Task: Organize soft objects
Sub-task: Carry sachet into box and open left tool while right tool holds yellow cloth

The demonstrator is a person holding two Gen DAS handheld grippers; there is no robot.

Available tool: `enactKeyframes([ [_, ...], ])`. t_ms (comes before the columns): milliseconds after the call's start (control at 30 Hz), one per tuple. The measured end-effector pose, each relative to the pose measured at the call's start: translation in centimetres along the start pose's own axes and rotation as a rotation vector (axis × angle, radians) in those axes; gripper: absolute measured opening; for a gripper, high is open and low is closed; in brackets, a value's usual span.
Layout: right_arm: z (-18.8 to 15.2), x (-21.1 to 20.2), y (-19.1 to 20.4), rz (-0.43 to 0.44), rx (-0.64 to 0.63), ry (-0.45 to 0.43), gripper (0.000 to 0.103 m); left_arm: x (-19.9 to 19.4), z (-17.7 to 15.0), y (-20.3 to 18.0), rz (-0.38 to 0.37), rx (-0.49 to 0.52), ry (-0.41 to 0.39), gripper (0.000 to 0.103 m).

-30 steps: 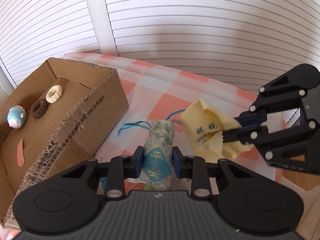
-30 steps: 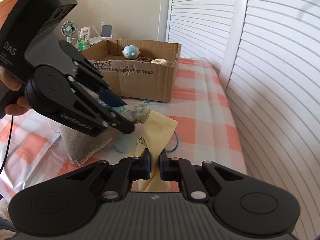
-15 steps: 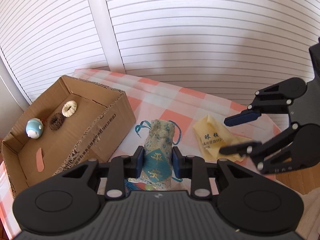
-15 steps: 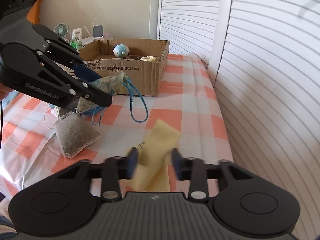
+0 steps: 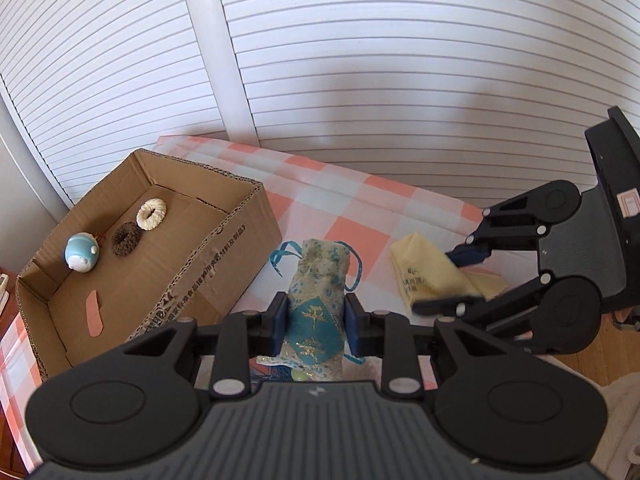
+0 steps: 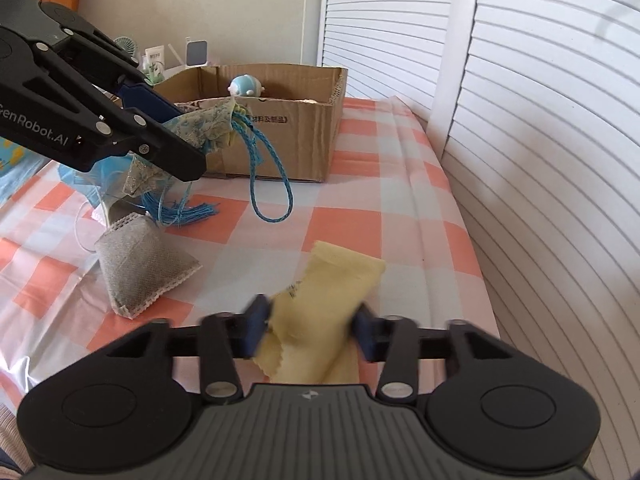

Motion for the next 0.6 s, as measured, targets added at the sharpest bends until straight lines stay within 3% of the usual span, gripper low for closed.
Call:
enactKeyframes([
  [100, 0.2, -0.4, 0.0, 0.006, -0.016, 0.006, 0.017, -0.3, -0.1, 0.0, 0.001, 0.0, 0.002, 0.028],
  [400, 1.8, -2.5, -0.9, 0.005, -0.071, -0.024, 0.015, -3.5, 0.3, 0.2, 0.005, -0.002, -0.014, 0.028],
  [600, 5.1, -4.6, -0.9, 0.023, -0.135, -0.097, 0.016, -6.5, 2.3, 2.5, 0.071, -0.006, -0.055, 0.028],
])
Point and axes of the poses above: each gripper's, at about its wrist camera, not at the fingertips, and x roughly the way its jaws point, y to its left, z to its top, the point moved 6 cm from there along x, roughly the way its jaws point, and after that the axes turned 7 degrees about -z, right-handed, at the moved point
